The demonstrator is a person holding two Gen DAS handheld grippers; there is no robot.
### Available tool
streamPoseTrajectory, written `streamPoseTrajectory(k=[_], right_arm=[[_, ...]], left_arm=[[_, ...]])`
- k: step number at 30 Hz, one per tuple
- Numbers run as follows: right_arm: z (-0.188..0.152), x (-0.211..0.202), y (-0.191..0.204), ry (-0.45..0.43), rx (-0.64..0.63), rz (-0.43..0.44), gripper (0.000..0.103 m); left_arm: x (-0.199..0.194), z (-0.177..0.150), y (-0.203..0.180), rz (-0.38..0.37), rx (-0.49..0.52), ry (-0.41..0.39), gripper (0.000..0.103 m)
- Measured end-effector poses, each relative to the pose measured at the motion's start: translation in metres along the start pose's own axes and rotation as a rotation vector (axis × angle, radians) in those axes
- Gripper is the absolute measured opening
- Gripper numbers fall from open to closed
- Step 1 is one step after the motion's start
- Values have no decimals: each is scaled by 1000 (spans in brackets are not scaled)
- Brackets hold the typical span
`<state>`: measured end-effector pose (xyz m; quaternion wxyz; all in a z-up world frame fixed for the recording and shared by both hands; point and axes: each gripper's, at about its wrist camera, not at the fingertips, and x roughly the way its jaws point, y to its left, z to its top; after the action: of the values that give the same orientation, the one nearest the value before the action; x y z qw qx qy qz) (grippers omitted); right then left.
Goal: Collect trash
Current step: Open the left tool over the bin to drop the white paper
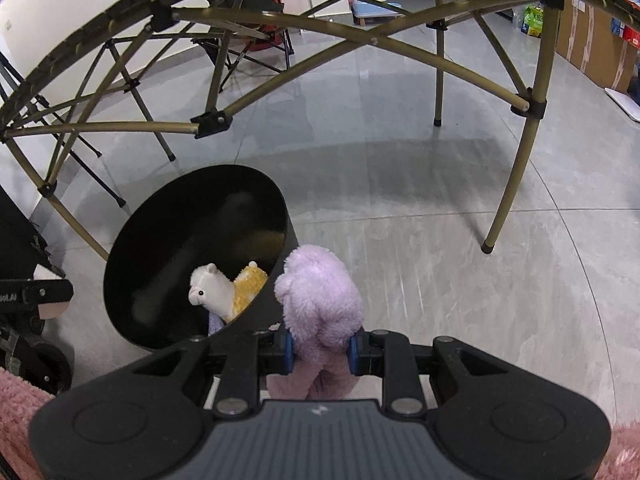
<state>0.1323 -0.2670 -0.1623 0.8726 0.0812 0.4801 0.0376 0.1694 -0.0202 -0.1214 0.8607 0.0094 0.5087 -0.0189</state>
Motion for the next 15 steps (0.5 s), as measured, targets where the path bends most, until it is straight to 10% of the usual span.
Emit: streamPoseTrajectory(k=[15], right_arm=[[6,25,-24,9,2,-57,23]], left_arm=[[40,27,-52,-23,48,66,26]])
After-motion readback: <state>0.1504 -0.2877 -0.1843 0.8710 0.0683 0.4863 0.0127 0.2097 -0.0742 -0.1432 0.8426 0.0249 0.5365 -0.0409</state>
